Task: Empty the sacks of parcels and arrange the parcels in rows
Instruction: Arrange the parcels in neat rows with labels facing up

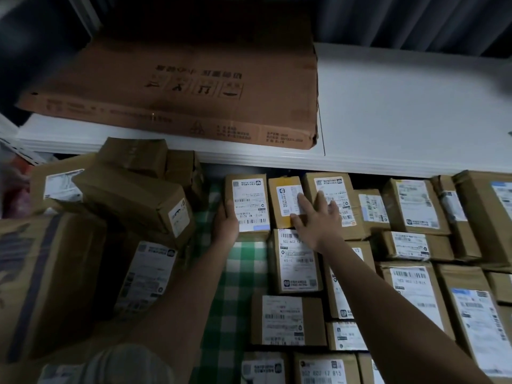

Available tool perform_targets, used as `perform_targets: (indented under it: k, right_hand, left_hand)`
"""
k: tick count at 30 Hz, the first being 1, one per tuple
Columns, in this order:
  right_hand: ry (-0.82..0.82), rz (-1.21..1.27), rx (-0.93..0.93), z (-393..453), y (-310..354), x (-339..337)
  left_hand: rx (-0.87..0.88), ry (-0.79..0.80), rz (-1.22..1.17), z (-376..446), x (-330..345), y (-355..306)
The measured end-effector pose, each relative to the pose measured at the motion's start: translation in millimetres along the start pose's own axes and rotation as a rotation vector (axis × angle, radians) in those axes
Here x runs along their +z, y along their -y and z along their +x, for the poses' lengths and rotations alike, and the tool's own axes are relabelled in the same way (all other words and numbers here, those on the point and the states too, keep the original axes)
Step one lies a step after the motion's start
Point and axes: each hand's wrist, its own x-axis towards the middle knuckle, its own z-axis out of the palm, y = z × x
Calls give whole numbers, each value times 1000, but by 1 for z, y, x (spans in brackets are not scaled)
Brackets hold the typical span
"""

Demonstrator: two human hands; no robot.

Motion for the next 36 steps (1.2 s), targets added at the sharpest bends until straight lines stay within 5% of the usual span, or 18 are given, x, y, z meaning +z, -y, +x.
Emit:
perform_targets:
  k: [6,36]
  right_hand:
    - [6,75,28,-14,9,-17]
    - [-35,36,177,-24,36,-10]
  left_hand:
    - [37,-11,195,6,4,-4]
    - [7,76,332,6,8,-26]
